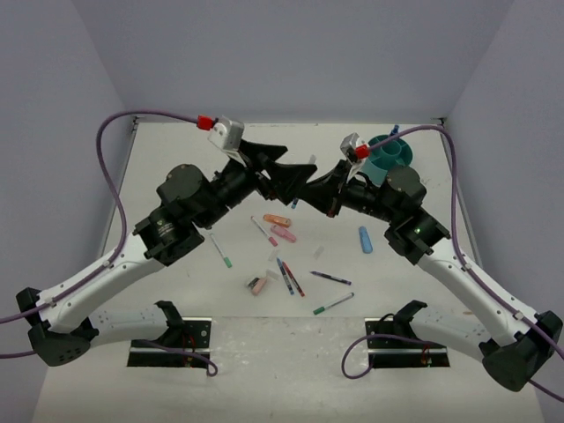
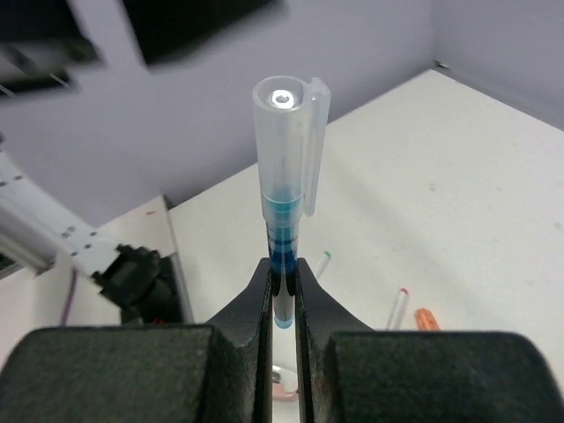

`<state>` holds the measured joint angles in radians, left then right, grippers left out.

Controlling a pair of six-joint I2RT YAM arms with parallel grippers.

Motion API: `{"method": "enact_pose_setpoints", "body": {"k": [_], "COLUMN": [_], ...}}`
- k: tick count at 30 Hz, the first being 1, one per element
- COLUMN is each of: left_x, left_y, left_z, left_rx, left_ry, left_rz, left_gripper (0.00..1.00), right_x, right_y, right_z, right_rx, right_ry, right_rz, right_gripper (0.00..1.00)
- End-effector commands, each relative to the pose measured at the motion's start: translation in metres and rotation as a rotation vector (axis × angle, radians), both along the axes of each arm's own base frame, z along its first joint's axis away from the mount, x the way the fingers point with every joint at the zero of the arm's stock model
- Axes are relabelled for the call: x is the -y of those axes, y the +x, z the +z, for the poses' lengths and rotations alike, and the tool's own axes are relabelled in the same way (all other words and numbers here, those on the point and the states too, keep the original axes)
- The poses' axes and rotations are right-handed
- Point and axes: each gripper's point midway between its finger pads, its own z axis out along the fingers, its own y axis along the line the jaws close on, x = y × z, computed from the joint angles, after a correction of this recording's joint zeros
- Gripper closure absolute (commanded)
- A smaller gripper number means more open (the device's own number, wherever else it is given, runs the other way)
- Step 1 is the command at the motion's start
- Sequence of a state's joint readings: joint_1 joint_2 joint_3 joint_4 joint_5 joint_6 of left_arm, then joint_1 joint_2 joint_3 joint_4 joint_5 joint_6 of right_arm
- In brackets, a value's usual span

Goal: Sort the stationery into containers
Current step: Place the pen in the storage box.

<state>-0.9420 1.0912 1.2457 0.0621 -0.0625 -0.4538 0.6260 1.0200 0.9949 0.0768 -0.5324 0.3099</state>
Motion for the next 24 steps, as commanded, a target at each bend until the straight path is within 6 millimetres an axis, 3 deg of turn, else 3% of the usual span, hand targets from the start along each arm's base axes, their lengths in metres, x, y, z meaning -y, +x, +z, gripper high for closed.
{"method": "enact_pose_setpoints", "body": {"k": [1, 4, 6, 9, 11, 12, 13, 14, 15, 16, 20, 24], "left_x": [-0.066, -0.096, -0.099, -0.11, -0.11, -0.111, -0.111, -0.11, -0.109, -0.108, -0.102, -0.105], "left_y": [0.028, 0.021, 0.018, 0.008, 0.007, 0.004, 0.004, 0.003, 0.001, -0.002, -0.019, -0.032], "left_z": [0.043, 0.026, -0.011, -0.046, -0.077, -0.089, -0.098, -0.107, -0.121, -0.128, -0.134, -0.135], "left_rx": [-0.072, -0.105, -0.131, -0.159, -0.194, -0.211, -0.222, -0.231, -0.252, -0.262, -0.259, -0.249], "left_ry": [-0.076, -0.037, 0.03, 0.093, 0.164, 0.199, 0.225, 0.26, 0.31, 0.342, 0.366, 0.347], "left_rz": [0.345, 0.421, 0.418, 0.413, 0.412, 0.403, 0.403, 0.395, 0.38, 0.362, 0.254, 0.206], "left_gripper": [0.0, 0.0, 0.0, 0.0, 0.0, 0.0, 0.0, 0.0, 0.0, 0.0, 0.0, 0.0], "right_x": [0.037, 0.107, 0.169, 0.229, 0.255, 0.264, 0.264, 0.269, 0.272, 0.277, 0.297, 0.302], "right_y": [0.059, 0.115, 0.147, 0.183, 0.203, 0.219, 0.221, 0.237, 0.248, 0.26, 0.288, 0.303], "right_z": [-0.003, -0.019, -0.027, -0.036, -0.041, -0.042, -0.03, -0.046, -0.037, -0.043, -0.067, -0.093], "right_rx": [0.026, -0.016, -0.026, 0.008, -0.003, -0.013, 0.008, -0.015, 0.007, 0.002, 0.0, -0.028], "right_ry": [0.011, -0.024, -0.043, -0.092, -0.113, -0.119, -0.098, -0.131, -0.118, -0.146, -0.201, -0.262], "right_rz": [-0.337, -0.677, -0.932, -1.202, -1.291, -1.319, -1.322, -1.332, -1.343, -1.355, -1.409, -1.393], "right_gripper": [1.0, 1.0, 1.0, 1.0, 1.0, 1.0, 1.0, 1.0, 1.0, 1.0, 1.0, 1.0]}}
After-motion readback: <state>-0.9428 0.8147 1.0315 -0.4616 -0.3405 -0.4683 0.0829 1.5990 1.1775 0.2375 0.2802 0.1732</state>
